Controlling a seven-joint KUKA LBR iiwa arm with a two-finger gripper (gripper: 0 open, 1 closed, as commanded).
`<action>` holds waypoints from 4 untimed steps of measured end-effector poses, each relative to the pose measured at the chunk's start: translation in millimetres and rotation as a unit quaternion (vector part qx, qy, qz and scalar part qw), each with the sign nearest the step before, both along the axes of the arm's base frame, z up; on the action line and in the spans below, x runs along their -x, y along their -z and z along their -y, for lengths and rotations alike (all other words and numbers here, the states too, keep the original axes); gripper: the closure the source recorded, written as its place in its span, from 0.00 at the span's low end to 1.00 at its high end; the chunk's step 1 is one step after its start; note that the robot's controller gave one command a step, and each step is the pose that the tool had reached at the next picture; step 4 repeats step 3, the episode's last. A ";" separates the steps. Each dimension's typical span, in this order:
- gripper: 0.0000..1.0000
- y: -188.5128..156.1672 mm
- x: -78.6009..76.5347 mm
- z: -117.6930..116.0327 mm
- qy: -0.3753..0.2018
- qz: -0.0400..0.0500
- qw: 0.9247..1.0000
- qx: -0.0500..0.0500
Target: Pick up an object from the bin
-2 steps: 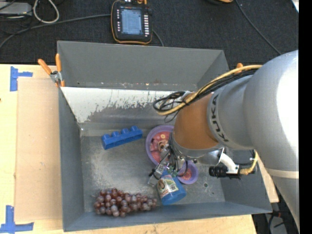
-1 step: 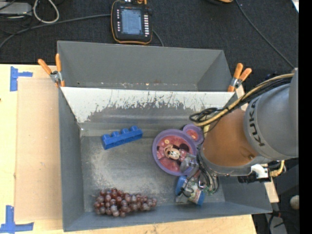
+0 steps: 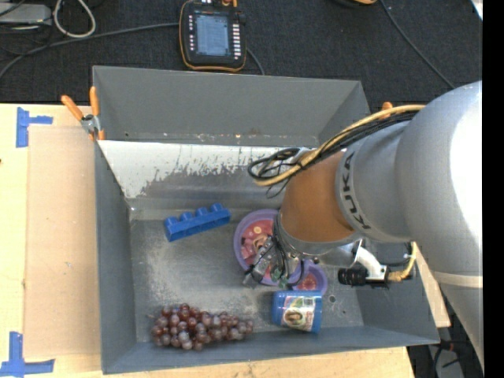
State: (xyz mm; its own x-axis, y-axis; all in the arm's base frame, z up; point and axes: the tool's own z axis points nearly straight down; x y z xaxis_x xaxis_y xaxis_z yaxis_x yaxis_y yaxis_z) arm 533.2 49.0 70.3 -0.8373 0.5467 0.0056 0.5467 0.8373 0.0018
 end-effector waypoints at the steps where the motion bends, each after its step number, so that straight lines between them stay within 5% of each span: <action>1: 1.00 -1.9 0.7 0.2 0.000 -0.001 1.000 0.000; 3: 1.00 -81.9 1.8 1.5 0.000 -0.004 1.000 0.001; 4: 1.00 -81.9 1.8 1.5 0.000 -0.004 1.000 0.001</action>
Offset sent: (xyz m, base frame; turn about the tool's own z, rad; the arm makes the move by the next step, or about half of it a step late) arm 0.0000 0.0001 0.0979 0.0000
